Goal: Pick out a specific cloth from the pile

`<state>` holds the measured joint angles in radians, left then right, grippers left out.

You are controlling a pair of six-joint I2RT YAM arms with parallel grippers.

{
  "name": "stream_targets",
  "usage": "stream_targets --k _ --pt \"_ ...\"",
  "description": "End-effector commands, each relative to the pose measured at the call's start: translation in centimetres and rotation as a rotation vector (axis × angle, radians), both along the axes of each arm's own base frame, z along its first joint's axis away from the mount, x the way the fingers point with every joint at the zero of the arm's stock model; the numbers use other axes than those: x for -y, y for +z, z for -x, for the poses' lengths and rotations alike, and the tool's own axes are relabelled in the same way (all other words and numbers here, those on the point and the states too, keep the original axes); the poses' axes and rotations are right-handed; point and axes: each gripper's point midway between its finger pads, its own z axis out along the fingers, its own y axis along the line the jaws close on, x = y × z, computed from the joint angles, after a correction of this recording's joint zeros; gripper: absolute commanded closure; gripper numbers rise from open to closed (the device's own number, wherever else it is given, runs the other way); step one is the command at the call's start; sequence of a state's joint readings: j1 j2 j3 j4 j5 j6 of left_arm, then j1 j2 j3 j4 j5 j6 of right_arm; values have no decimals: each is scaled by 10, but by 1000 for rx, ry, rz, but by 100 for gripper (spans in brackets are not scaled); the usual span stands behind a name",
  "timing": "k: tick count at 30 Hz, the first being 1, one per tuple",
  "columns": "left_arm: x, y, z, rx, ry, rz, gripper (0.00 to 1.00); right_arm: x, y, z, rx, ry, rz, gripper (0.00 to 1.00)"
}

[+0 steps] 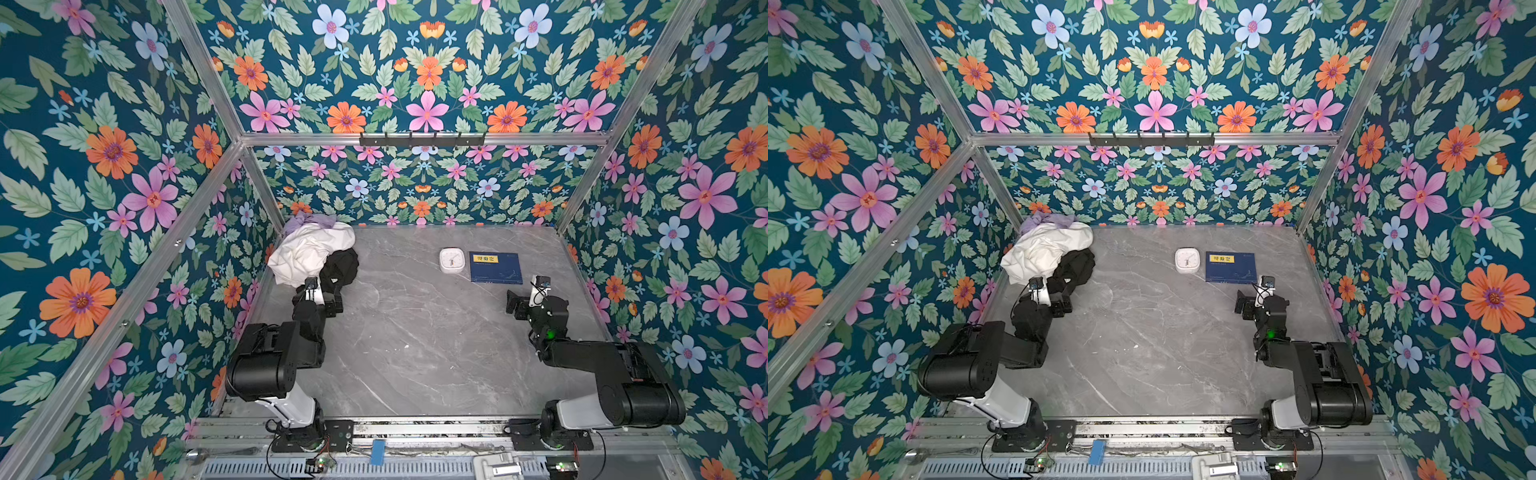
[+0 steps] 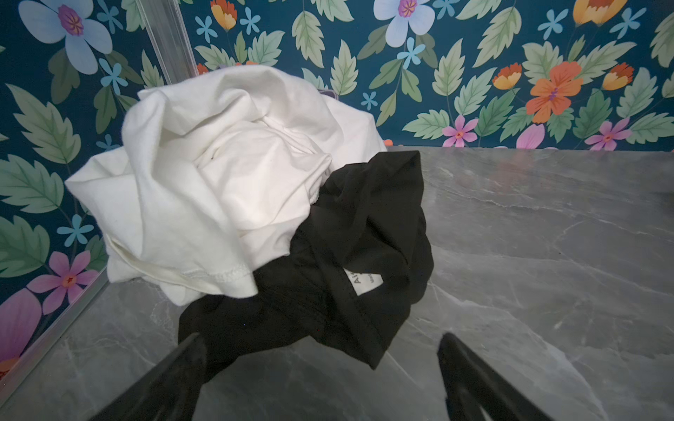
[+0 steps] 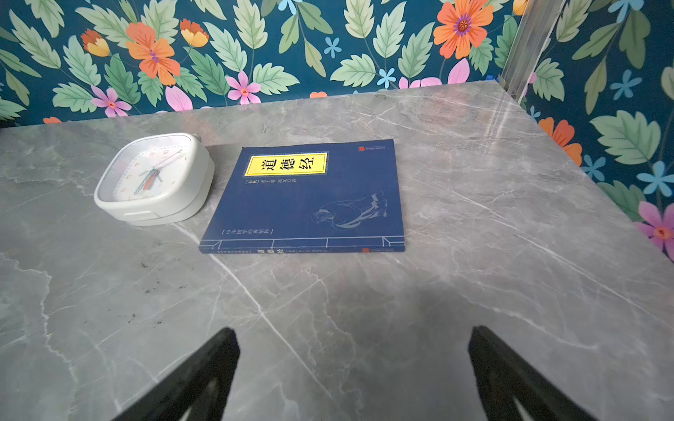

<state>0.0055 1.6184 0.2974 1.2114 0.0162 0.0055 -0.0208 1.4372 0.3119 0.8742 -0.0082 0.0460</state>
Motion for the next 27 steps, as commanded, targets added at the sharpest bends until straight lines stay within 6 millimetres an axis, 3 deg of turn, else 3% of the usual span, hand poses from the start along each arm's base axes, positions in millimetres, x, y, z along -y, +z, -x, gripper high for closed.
stream_targets --k 1,27 --pt "0 5 0 23 2 0 0 0 0 -1 0 -1 5 1" --pt "0 7 1 33 1 0 0 3 0 -1 -3 -3 -15 1"
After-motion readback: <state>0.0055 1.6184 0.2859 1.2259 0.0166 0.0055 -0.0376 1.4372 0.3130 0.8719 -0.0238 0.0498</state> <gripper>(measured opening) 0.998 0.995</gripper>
